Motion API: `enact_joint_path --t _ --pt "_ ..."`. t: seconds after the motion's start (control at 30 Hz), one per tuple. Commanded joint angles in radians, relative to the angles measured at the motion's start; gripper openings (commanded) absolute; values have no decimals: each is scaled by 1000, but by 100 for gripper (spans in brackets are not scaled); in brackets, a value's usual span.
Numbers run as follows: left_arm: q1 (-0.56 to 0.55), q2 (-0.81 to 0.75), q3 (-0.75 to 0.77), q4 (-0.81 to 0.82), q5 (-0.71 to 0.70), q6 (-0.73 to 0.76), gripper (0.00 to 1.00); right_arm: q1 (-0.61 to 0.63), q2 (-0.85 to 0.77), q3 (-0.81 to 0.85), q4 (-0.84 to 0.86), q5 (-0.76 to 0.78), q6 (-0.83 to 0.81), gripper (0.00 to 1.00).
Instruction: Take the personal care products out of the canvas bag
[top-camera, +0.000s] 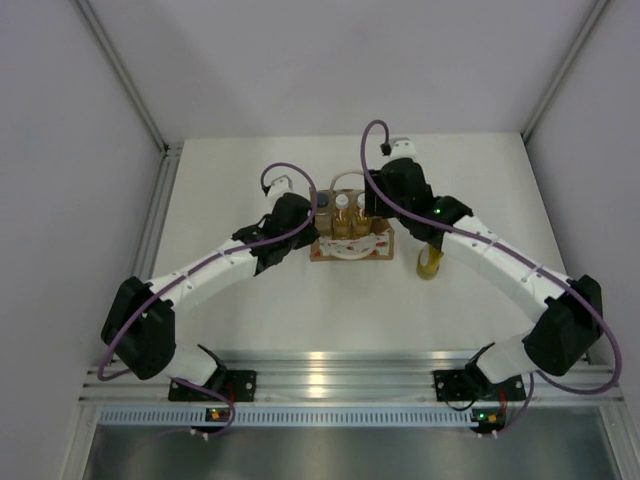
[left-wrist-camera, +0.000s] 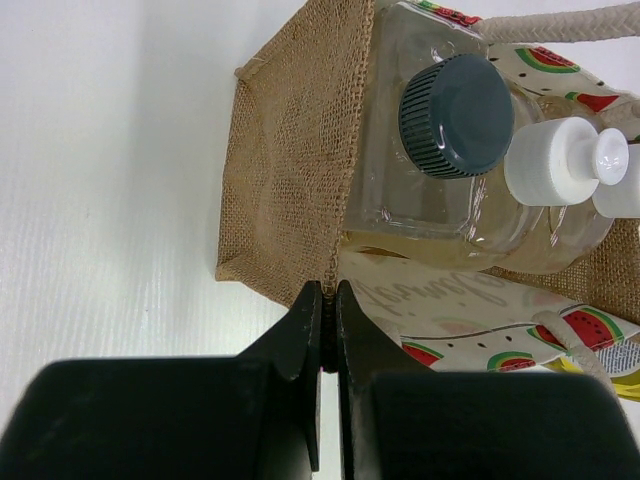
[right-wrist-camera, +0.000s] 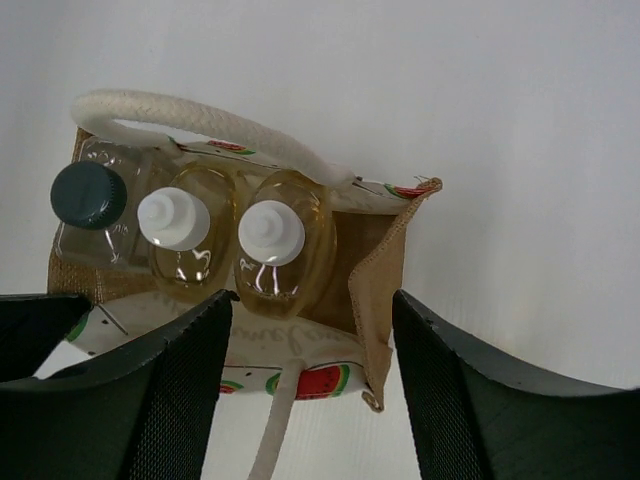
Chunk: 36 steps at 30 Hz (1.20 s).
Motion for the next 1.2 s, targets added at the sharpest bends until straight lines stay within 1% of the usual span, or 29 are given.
enact_joint_path --t 0.0,0.2,0.53,0.8,0.83,0.9,0.93,1.0,1.03,1.1,1.17 --pt "-16 -19 34 -5 32 8 0 27 74 93 51 60 23 63" --pt "-16 -11 37 -6 38 10 0 32 206 169 44 73 10 57" --pt "-16 -10 33 -5 36 16 0 37 286 193 41 56 15 45" --pt "-16 -14 30 -5 35 22 0 44 313 196 43 40 32 44" --pt "-16 -16 28 -6 35 24 0 43 313 198 43 42 32 41" --pt "-16 -16 28 -6 33 25 0 43 318 202 43 51 27 37" --pt "-16 -17 28 -5 33 27 0 43 319 207 43 53 26 31" --pt "-16 -17 27 -6 33 27 0 43 327 213 43 54 21 24" --pt "-16 -17 27 -6 35 28 0 43 329 215 41 54 21 10" --pt "-18 -17 28 -6 33 28 0 44 321 215 41 51 23 0" --pt "-16 -22 27 -6 32 28 0 49 312 215 41 54 26 0"
